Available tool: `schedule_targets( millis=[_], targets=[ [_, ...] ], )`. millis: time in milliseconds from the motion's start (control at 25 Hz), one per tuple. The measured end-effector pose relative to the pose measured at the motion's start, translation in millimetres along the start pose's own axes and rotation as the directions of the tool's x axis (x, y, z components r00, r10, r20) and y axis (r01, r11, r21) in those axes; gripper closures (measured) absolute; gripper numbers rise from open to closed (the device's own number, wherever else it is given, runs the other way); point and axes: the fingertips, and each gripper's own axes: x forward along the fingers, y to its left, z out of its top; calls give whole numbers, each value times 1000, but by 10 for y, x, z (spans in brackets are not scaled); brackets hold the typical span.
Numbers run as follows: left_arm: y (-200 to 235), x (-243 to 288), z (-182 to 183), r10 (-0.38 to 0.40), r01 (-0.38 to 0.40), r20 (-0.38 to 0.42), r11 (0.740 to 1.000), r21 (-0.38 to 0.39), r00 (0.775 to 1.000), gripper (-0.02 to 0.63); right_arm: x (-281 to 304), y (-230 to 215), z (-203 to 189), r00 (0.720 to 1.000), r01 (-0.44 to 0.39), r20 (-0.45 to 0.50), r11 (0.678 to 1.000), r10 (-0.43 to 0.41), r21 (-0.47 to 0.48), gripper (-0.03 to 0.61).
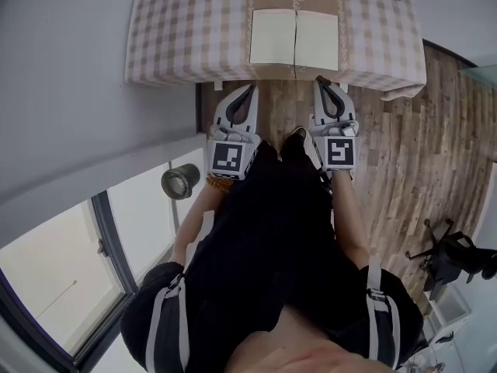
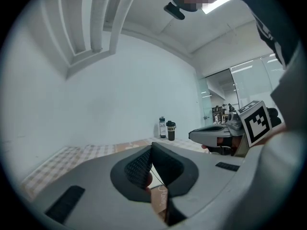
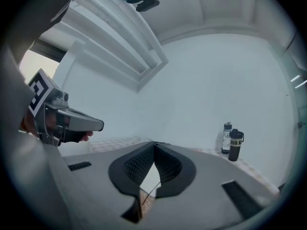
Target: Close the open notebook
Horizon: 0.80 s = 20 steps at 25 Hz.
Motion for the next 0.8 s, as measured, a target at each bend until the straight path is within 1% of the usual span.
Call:
schedule_targets(
  millis=[160,320,440,520,720,800],
  targets=[
    [72,165,-273,16,-17,-35,999,-29,999,615,100,-135,-222,999,5,-38,999,-6,-41,577],
    [192,242,-337,18,-19,-29,998,-57,999,615,179,-147,-321,998,7,-69,994,-14,-106,575],
    [304,283,-389,6,-8,-24,997,-82,1000,615,245,-101,-350,995,20,-95,991,-33,-135,575],
    [397,345,-420,-10,8,-22,996,-88,1000,615,319,-62,-348,992,36,-111,989,-52,-147,575],
    [566,591,-415,-90,90,1,994,-67,996,615,469,19,-375,985,58,-144,974,-92,-220,574],
    [663,685,-383,-111,111,15,992,-55,994,615,564,38,-404,981,65,-162,969,-106,-239,574]
  ],
)
